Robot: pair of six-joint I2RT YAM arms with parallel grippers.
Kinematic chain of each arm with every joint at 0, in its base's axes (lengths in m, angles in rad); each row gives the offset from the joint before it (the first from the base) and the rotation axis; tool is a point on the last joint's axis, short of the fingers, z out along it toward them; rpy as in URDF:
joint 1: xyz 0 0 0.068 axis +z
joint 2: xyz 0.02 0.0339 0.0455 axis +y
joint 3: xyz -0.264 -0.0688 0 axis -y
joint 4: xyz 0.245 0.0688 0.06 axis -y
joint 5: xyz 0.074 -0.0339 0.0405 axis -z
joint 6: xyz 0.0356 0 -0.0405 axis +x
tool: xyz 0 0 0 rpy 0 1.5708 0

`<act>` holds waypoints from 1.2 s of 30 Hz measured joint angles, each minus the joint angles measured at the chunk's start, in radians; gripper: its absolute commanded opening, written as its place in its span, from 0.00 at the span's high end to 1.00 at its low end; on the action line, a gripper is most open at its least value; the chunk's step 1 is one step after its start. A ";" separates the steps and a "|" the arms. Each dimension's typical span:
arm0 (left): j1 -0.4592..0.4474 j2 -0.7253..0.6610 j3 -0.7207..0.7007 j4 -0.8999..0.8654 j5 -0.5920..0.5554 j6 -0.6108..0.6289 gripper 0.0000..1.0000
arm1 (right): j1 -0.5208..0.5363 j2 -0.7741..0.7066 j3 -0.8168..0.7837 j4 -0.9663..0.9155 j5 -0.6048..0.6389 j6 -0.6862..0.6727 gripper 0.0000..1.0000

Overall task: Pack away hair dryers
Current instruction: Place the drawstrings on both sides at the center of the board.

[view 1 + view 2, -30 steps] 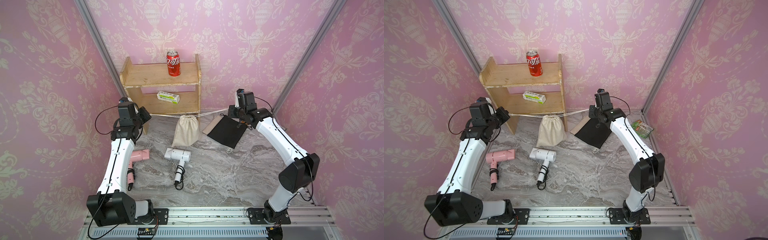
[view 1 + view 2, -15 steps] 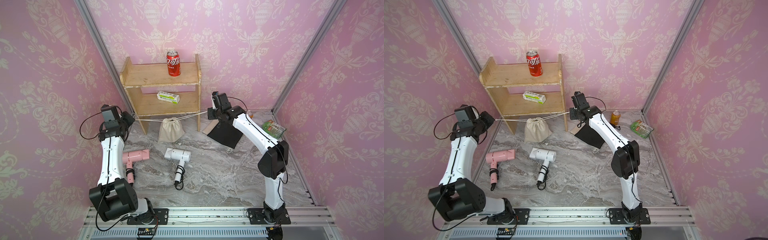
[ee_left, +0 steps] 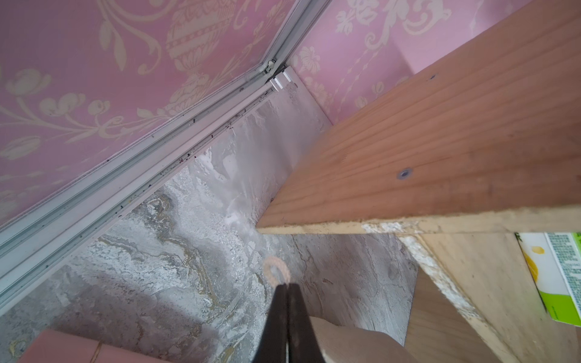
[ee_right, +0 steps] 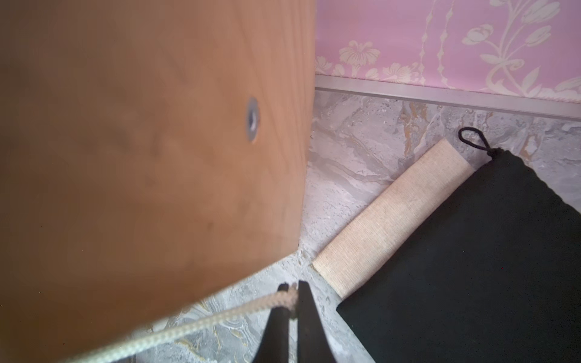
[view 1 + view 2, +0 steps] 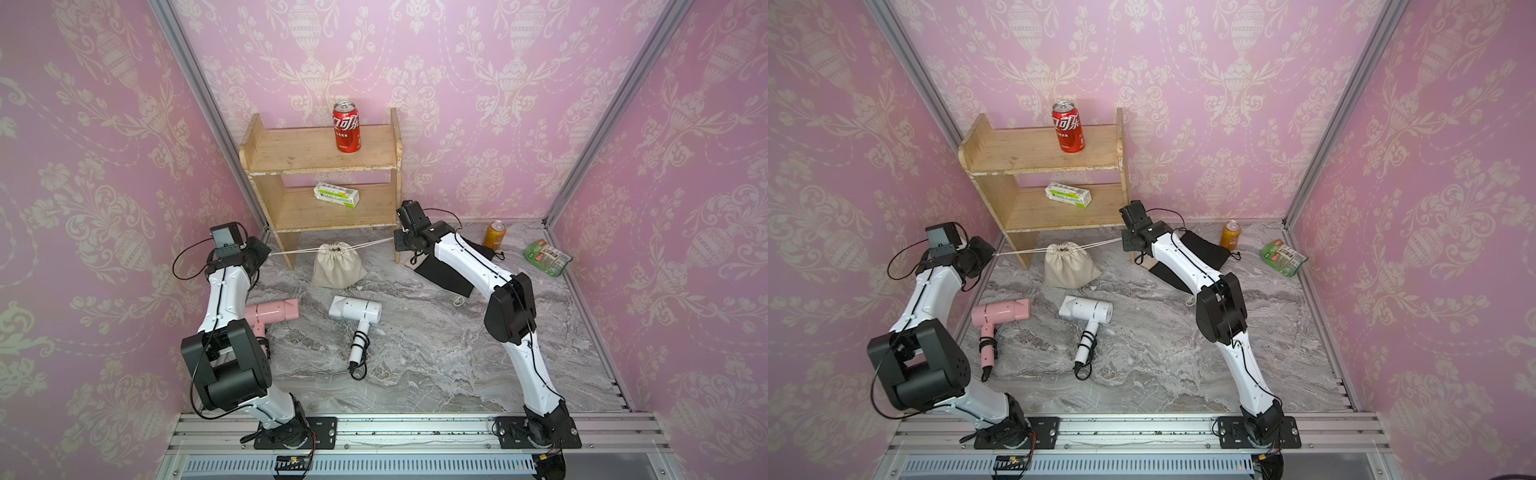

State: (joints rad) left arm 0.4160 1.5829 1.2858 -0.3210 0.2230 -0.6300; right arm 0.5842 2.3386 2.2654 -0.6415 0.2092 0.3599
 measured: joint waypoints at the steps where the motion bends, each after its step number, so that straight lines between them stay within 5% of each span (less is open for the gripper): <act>1: 0.000 0.004 0.000 0.007 0.004 -0.006 1.00 | 0.000 0.011 0.016 -0.003 0.000 0.005 1.00; 9: -0.018 0.029 -0.012 0.029 0.008 -0.018 0.89 | 0.006 0.034 0.052 -0.009 -0.012 0.008 0.95; 16: -0.035 0.030 -0.027 0.035 0.008 -0.021 0.61 | 0.010 0.026 0.008 0.012 -0.011 0.003 0.61; 23: -0.058 -0.006 -0.053 0.043 0.008 -0.030 0.40 | 0.023 -0.079 -0.229 0.110 -0.034 -0.011 0.31; 36: -0.162 -0.152 -0.097 0.043 0.008 -0.033 0.29 | 0.066 -0.326 -0.465 0.250 -0.087 -0.043 0.24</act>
State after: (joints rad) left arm 0.2543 1.4307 1.1893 -0.2775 0.2306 -0.6632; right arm 0.6502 2.0125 1.8004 -0.3916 0.1226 0.3168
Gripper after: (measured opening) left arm 0.698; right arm 0.756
